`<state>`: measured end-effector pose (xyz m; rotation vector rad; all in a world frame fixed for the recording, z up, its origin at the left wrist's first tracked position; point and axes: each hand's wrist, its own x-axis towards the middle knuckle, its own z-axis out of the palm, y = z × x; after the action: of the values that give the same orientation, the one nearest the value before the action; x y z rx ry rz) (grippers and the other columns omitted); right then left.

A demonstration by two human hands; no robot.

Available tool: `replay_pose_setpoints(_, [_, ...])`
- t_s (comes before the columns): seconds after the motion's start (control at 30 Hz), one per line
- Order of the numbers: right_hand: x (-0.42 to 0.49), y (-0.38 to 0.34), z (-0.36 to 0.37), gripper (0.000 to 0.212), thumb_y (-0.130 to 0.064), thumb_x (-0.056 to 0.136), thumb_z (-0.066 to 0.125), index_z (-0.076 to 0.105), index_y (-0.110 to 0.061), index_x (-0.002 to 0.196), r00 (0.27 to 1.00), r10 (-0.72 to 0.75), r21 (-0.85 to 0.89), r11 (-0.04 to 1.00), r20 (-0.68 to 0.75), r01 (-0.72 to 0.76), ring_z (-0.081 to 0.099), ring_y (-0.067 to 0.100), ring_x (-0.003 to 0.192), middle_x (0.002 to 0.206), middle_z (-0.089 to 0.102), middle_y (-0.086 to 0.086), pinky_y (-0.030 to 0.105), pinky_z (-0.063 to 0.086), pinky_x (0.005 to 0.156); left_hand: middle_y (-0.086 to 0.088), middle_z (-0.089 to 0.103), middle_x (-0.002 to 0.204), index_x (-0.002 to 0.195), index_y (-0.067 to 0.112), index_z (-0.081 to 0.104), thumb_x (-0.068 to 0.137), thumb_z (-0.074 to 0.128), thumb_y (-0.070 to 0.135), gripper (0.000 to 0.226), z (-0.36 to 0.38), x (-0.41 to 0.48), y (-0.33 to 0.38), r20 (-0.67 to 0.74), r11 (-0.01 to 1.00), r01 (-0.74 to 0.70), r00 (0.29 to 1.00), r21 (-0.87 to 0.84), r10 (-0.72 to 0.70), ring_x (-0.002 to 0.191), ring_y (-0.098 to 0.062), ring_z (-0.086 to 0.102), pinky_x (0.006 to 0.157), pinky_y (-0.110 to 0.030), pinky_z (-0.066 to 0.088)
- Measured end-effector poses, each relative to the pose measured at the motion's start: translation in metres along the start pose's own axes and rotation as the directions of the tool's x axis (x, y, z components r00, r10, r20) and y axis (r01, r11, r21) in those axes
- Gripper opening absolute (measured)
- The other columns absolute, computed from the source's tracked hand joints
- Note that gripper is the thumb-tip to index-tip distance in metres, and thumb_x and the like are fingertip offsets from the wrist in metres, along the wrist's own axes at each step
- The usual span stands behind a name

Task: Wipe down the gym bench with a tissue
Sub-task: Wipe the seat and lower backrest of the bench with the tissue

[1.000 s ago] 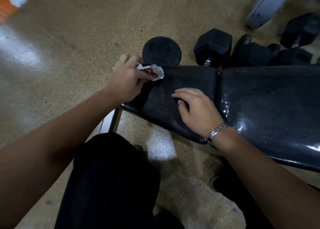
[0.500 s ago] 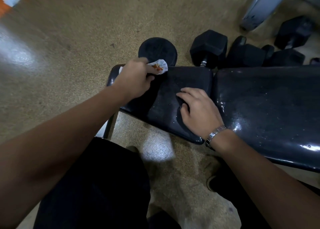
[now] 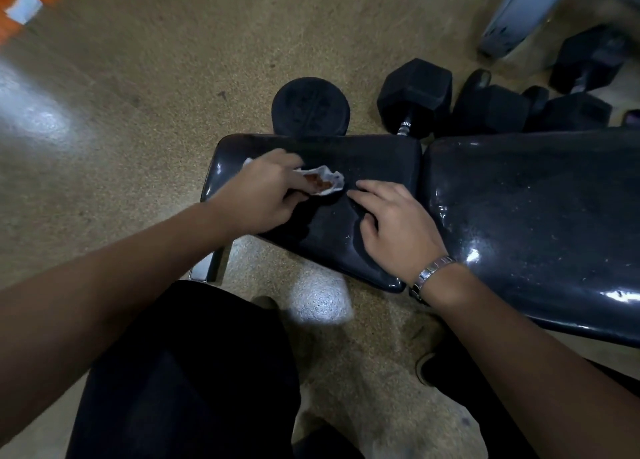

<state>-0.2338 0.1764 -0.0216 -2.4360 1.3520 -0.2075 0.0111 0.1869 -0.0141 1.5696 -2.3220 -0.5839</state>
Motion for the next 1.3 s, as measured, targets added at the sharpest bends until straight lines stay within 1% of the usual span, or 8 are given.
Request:
replay_pose_setpoints(0.17, [0.001,-0.001,0.004,0.045,-0.010,0.085,0.052,0.066,-0.014,0.127,0.999,0.017,0.029,0.999,-0.027,-0.016,0.052,0.025,0.122,0.133,0.061,0.003,0.041,0.044,0.107,-0.012,0.067,0.096,0.109,0.018,0.078,0.087,0.071,0.013,0.024,0.003,0.017,-0.009,-0.131,0.983,0.179,0.976,0.031,-0.174,0.094,-0.035,0.061,0.081,-0.042,0.051])
replay_pose_setpoints(0.33, [-0.001,0.001,0.006,0.046,-0.010,0.085,0.050,0.065,-0.015,0.129,0.999,0.014,0.045,0.999,-0.030,-0.012,0.051,0.024,0.124,0.134,0.060,0.002,0.042,0.044,0.106,-0.003,0.068,0.105,0.112,0.021,0.078,0.086,0.076,0.012,0.028,-0.001,-0.018,-0.008,0.057,0.996,-0.078,0.995,-0.039,0.080,0.094,-0.017,0.054,0.082,-0.025,0.041])
replay_pose_setpoints(0.5, [0.000,0.002,0.006,0.048,-0.016,0.085,0.043,0.066,-0.016,0.126,0.999,0.014,0.047,0.999,-0.043,-0.012,0.052,0.024,0.123,0.133,0.061,0.001,0.046,0.046,0.103,-0.004,0.067,0.097,0.112,0.020,0.078,0.083,0.078,0.009,0.031,0.007,-0.007,-0.006,-0.084,0.999,0.030,0.996,-0.017,-0.032,0.089,-0.023,0.057,0.079,-0.036,0.051])
replay_pose_setpoints(0.67, [0.000,0.002,0.007,0.047,-0.016,0.085,0.043,0.067,-0.017,0.125,0.999,0.021,0.065,0.998,-0.046,-0.018,0.052,0.023,0.123,0.132,0.062,0.000,0.046,0.045,0.104,0.000,0.068,0.115,0.115,0.024,0.077,0.089,0.075,0.020,0.026,0.011,-0.033,0.002,0.118,0.975,-0.203,0.970,-0.087,0.212,0.102,-0.020,0.062,0.084,-0.033,0.051])
replay_pose_setpoints(0.83, [0.003,0.000,0.006,0.051,-0.022,0.085,0.035,0.070,-0.018,0.122,0.998,0.048,0.064,0.997,-0.051,-0.044,0.052,0.022,0.120,0.130,0.063,-0.002,0.045,0.044,0.105,-0.003,0.061,0.091,0.113,0.021,0.076,0.086,0.076,0.013,0.029,0.019,-0.010,0.013,-0.083,1.000,-0.004,0.997,-0.021,0.002,0.086,-0.024,0.056,0.076,-0.037,0.050])
replay_pose_setpoints(1.03, [0.001,0.002,-0.004,0.049,-0.005,0.087,0.045,0.065,-0.017,0.130,0.999,0.048,0.133,0.990,0.022,-0.050,0.047,0.019,0.129,0.138,0.059,-0.003,0.037,0.038,0.113,0.002,0.066,0.106,0.116,0.026,0.076,0.087,0.075,0.015,0.031,0.014,-0.030,0.022,0.161,0.970,-0.242,0.957,-0.012,0.241,0.098,-0.019,0.060,0.087,-0.026,0.049])
replay_pose_setpoints(1.2, [0.004,0.007,-0.013,0.052,0.000,0.085,0.043,0.064,-0.018,0.129,0.996,0.087,0.238,0.967,0.019,-0.089,0.051,0.016,0.128,0.134,0.062,-0.004,0.023,0.035,0.112,-0.008,0.064,0.091,0.109,0.019,0.077,0.082,0.076,0.008,0.029,0.032,-0.017,0.040,-0.100,0.997,0.077,0.992,-0.007,-0.078,0.087,-0.030,0.059,0.076,-0.042,0.054])
replay_pose_setpoints(1.3, [0.004,0.008,-0.015,0.052,0.000,0.085,0.043,0.064,-0.018,0.129,0.995,0.094,0.304,0.948,0.013,-0.094,0.053,0.016,0.126,0.133,0.062,-0.002,0.031,0.039,0.112,-0.002,0.064,0.096,0.114,0.024,0.076,0.083,0.074,0.007,0.035,0.046,-0.039,0.068,0.050,0.996,-0.088,0.995,-0.033,0.090,0.092,-0.025,0.059,0.078,-0.040,0.053])
